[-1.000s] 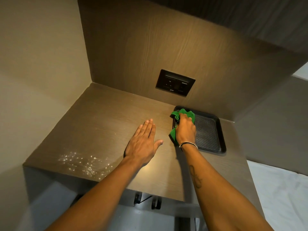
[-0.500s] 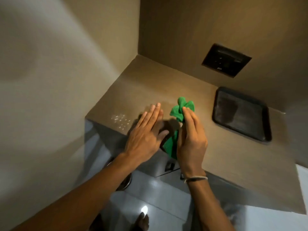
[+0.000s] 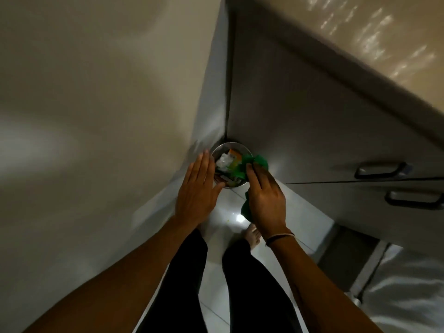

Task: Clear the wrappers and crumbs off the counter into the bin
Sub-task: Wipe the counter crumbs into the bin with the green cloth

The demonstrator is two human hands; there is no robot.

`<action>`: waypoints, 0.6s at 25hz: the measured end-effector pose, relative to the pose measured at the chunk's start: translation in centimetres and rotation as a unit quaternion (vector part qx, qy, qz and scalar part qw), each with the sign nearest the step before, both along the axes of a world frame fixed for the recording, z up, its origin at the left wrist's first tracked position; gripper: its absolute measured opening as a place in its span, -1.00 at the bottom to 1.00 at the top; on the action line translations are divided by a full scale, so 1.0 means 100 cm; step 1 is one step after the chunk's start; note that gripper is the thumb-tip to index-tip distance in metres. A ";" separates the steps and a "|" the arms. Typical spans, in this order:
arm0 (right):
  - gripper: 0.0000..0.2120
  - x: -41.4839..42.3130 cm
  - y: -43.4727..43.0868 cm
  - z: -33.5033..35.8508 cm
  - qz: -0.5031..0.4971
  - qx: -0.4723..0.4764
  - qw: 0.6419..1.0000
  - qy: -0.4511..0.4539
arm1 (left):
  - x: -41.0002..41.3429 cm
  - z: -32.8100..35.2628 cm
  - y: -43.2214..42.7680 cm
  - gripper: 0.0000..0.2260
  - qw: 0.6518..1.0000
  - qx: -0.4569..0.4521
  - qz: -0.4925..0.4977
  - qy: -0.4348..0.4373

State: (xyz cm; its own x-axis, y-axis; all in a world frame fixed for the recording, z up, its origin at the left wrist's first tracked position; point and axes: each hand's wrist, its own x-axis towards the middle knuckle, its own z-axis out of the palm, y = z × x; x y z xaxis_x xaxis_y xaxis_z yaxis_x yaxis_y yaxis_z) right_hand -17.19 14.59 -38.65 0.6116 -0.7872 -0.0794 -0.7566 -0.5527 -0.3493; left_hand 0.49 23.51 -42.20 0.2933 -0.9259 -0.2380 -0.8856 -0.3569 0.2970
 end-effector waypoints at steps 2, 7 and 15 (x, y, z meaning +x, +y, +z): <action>-0.24 -0.003 -0.007 -0.059 0.001 0.029 0.999 0.030 | -0.001 -0.051 -0.005 -0.25 0.999 0.007 0.012 0.029; -0.25 -0.001 -0.035 -0.204 0.042 0.007 0.997 0.058 | 0.006 -0.188 -0.028 -0.26 0.987 0.005 0.102 0.124; -0.30 0.002 -0.038 -0.308 0.101 -0.012 0.991 0.084 | 0.014 -0.285 -0.061 -0.42 0.845 -0.005 0.381 0.376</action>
State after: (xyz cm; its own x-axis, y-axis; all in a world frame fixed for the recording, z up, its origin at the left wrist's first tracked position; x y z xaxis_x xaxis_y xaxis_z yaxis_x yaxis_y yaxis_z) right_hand -16.94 10.76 -69.47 0.7363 -0.6531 -0.1769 -0.6765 -0.7052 -0.2122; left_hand 1.85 17.44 -70.73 0.5740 -0.5401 -0.6155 0.0394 -0.7326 0.6796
